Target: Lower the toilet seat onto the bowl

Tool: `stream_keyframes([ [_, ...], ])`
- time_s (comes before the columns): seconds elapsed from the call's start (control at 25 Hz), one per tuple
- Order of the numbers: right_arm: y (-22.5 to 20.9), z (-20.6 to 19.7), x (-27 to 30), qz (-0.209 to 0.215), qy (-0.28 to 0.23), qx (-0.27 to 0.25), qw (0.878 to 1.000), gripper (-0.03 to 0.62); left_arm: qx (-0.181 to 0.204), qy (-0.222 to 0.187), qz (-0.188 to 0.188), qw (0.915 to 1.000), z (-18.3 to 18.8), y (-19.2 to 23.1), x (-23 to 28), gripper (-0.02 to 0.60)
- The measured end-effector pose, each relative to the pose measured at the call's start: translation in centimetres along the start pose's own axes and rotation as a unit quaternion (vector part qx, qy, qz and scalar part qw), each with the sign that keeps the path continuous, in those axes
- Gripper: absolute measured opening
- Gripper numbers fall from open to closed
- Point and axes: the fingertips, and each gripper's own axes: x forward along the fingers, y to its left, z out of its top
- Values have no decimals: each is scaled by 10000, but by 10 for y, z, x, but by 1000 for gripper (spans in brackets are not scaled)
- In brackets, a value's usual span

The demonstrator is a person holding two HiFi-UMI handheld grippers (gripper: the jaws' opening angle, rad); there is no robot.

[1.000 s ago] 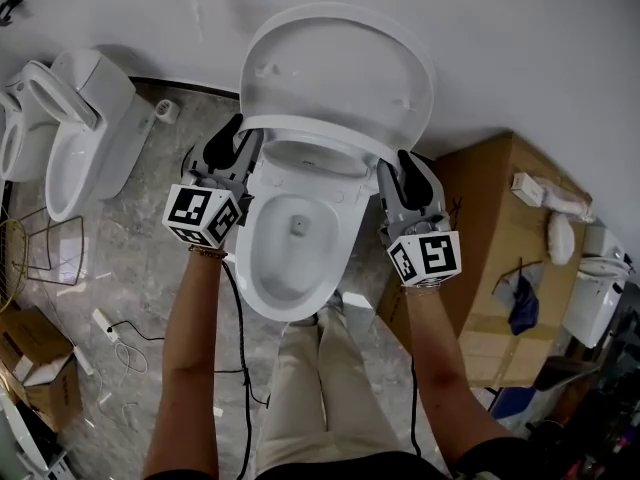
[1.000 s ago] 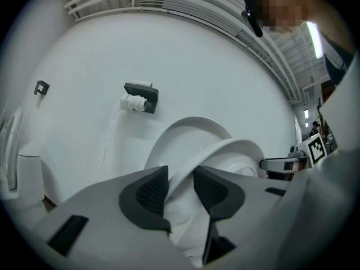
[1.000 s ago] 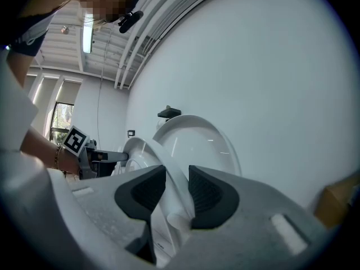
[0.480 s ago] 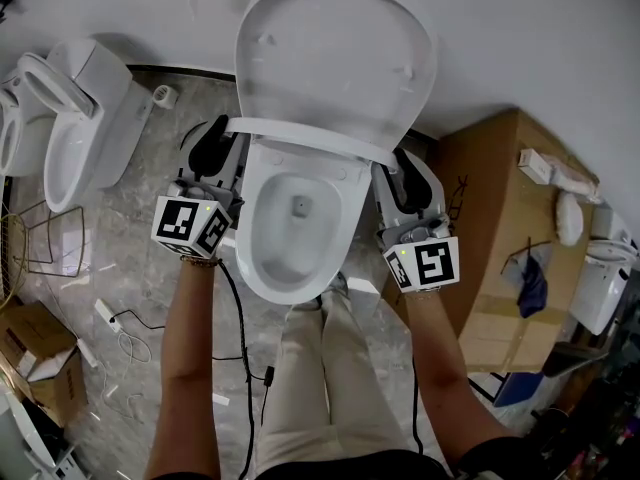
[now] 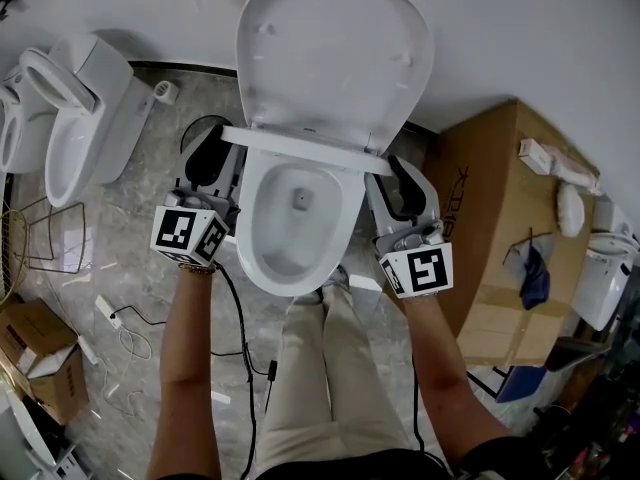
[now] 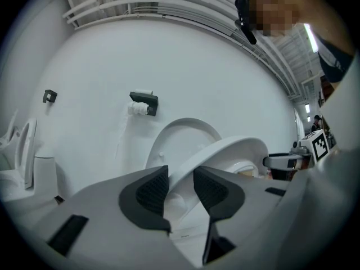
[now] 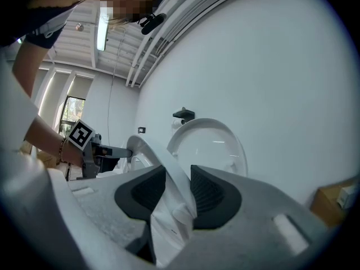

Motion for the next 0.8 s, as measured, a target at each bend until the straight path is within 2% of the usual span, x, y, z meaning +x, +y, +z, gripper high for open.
stream_keyframes([
  [0.24, 17, -7, -16, 72, 77, -136, 9999, 135, 28, 160, 87, 9998, -10, -5, -22, 140],
  [0.56, 39, 1, -30, 107, -206, 173, 9996, 140, 84, 284, 70, 9995, -25, -12, -49, 141],
  [0.8, 52, -6, -41, 142, -153, 138, 9997, 143, 100, 382, 78, 9992, -35, -15, -65, 140],
])
